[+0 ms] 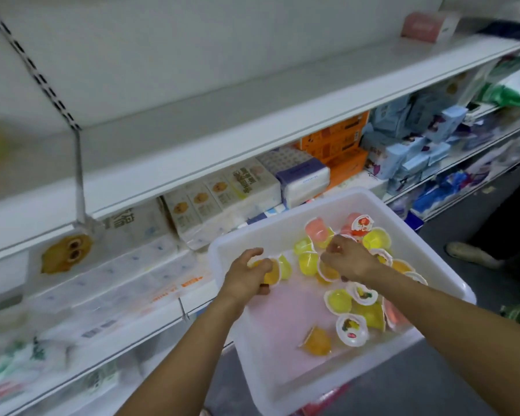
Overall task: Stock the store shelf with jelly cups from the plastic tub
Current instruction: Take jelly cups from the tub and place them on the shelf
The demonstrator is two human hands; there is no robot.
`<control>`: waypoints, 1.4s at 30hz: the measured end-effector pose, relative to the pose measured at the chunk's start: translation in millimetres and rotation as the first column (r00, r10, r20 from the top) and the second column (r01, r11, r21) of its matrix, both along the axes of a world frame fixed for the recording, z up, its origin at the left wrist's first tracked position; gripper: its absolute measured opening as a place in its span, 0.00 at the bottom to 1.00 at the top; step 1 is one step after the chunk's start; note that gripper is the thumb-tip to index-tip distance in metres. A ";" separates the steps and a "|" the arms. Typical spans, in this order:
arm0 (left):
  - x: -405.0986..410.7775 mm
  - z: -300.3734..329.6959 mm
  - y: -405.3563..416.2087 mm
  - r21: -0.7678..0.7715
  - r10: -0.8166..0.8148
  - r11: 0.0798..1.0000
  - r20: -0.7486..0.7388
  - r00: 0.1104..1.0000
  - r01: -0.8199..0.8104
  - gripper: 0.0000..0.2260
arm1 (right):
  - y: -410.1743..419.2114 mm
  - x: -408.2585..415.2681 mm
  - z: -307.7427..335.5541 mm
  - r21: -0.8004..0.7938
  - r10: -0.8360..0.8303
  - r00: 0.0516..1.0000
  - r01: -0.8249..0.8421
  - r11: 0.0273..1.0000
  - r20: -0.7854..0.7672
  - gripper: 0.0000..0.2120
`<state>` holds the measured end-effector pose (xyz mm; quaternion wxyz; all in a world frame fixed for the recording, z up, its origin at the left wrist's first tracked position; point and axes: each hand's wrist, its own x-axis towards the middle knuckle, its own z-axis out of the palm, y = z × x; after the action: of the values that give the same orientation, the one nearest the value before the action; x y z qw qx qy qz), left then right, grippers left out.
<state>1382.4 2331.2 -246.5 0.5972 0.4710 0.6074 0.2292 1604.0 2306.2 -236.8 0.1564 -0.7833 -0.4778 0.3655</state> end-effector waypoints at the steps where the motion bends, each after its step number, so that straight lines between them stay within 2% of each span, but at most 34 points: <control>1: -5.5 11.6 -4.0 -0.021 0.025 1.000 0.056 0.998 -0.024 0.14 | 1.2 -9.4 9.4 0.015 -0.077 0.982 0.080 0.997 -0.175 0.07; 3: -16.7 32.5 -10.9 -0.031 0.069 0.997 0.121 0.990 -0.066 0.13 | 2.8 -28.5 29.6 -0.020 -0.161 0.877 0.170 0.985 -0.453 0.08; 5: -28.6 51.2 -16.2 -0.020 0.121 0.993 0.159 0.980 -0.119 0.12 | 6.2 -46.3 48.5 -0.052 -0.167 0.745 0.175 0.983 -0.646 0.09; 8: -48.9 80.6 -23.5 0.015 0.191 0.980 0.227 0.955 -0.200 0.10 | 13.2 -70.9 72.1 -0.052 -0.124 0.546 0.145 0.988 -0.828 0.12; 10: -66.7 100.6 -27.0 0.053 0.228 0.966 0.281 0.932 -0.252 0.09 | 17.5 -90.9 89.6 -0.046 -0.091 0.424 0.115 0.992 -0.901 0.12; 12: -86.7 119.6 -29.7 0.100 0.243 0.952 0.323 0.915 -0.288 0.08 | 22.9 -113.4 107.5 0.010 -0.011 0.365 0.057 0.998 -0.931 0.09; 14: -109.3 136.7 -32.5 0.158 0.241 0.936 0.362 0.901 -0.313 0.09 | 28.7 -139.3 126.3 0.102 0.097 0.369 -0.007 0.995 -0.924 0.06; 16: -133.9 152.1 -33.2 0.220 0.232 0.917 0.386 0.893 -0.334 0.15 | 36.4 -166.7 143.1 0.184 0.195 0.401 -0.066 0.981 -0.895 0.06; 19: -169.8 179.0 -35.7 0.334 0.267 0.870 0.300 0.916 -0.363 0.21 | 49.9 -210.4 168.4 0.285 0.320 0.467 -0.146 0.947 -0.825 0.18; 22: -204.3 198.7 -34.4 0.398 0.361 0.803 0.267 0.894 -0.443 0.17 | 62.6 -254.1 186.9 0.313 0.363 0.512 -0.184 0.932 -0.779 0.17; 27: -265.4 215.5 -26.5 0.514 0.458 0.709 0.185 0.870 -0.483 0.13 | 86.4 -325.1 195.1 0.400 0.463 0.682 -0.264 0.878 -0.565 0.18; 30: -303.5 223.9 -16.3 0.591 0.501 0.649 0.143 0.854 -0.479 0.13 | 106.4 -363.9 195.5 0.462 0.488 0.703 -0.251 0.851 -0.517 0.18; 32: -328.1 226.5 -9.0 0.623 0.537 0.621 0.105 0.837 -0.476 0.14 | 120.8 -389.3 194.9 0.517 0.528 0.734 -0.280 0.809 -0.428 0.17; 36: -368.4 228.3 2.9 0.667 0.585 0.591 0.032 0.810 -0.454 0.17 | 149.3 -433.4 190.4 0.588 0.562 0.813 -0.381 0.713 -0.155 0.20; 39: -390.8 229.2 10.3 0.696 0.599 0.585 -0.027 0.800 -0.415 0.21 | 163.5 -457.3 188.9 0.588 0.581 0.814 -0.469 0.659 -0.002 0.24; 42: -408.1 230.1 19.5 0.707 0.601 0.601 -0.092 0.794 -0.373 0.27 | 175.0 -474.2 185.2 0.540 0.569 0.813 -0.536 0.649 0.124 0.28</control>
<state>974.4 2350.7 -16.5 0.1979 0.4929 0.6815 0.5035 1129.9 2481.2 -51.6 0.2696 -0.5101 -0.7730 0.2638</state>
